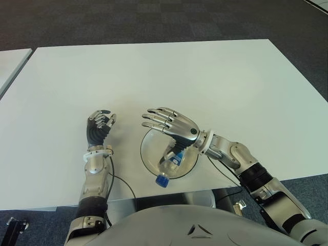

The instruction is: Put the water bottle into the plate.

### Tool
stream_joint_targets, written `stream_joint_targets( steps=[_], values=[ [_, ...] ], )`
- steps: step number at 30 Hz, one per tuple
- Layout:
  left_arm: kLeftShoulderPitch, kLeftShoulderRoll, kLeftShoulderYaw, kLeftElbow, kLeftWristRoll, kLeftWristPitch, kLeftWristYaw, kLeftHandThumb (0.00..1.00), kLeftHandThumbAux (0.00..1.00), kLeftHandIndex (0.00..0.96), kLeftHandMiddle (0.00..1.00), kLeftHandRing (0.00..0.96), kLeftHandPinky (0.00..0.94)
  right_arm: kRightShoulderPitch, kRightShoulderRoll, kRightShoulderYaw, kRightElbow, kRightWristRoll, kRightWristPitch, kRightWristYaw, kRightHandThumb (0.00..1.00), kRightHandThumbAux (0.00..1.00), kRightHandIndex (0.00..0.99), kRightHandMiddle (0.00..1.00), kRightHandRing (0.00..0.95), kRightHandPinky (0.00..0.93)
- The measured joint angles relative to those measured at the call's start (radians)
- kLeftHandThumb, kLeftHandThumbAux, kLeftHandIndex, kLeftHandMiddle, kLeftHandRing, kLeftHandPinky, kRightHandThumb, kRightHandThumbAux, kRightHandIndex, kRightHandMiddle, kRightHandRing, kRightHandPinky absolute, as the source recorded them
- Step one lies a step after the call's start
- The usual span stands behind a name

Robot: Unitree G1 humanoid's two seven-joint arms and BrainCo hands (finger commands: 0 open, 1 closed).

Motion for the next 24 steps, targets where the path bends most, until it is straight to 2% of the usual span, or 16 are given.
stream_joint_targets(
  steps=[7, 15, 17, 24],
  values=[
    [0.000, 0.000, 0.001, 0.000, 0.000, 0.001, 0.000, 0.706, 0.716, 0.436, 0.696, 0.679, 0.660, -0.002, -0.002, 0.032, 0.024, -0.074, 0.045, -0.156, 0.041, 0.287, 0.000, 0.000, 0.000, 0.000],
    [-0.001, 0.000, 0.000, 0.012, 0.000, -0.032, 0.000, 0.705, 0.717, 0.436, 0.705, 0.687, 0.672, -0.009, -0.002, 0.055, 0.062, -0.078, 0.063, -0.247, 0.036, 0.304, 0.000, 0.000, 0.000, 0.000],
    [-0.001, 0.000, 0.000, 0.017, 0.000, -0.042, 0.000, 0.706, 0.717, 0.436, 0.708, 0.691, 0.674, -0.010, 0.001, 0.054, 0.072, -0.063, 0.062, -0.261, 0.018, 0.335, 0.000, 0.000, 0.000, 0.000],
    [-0.004, 0.000, 0.000, 0.021, -0.001, -0.047, 0.000, 0.707, 0.716, 0.436, 0.713, 0.696, 0.673, -0.009, 0.034, 0.022, 0.134, 0.226, -0.070, -0.205, 0.001, 0.416, 0.000, 0.000, 0.000, 0.000]
  ],
)
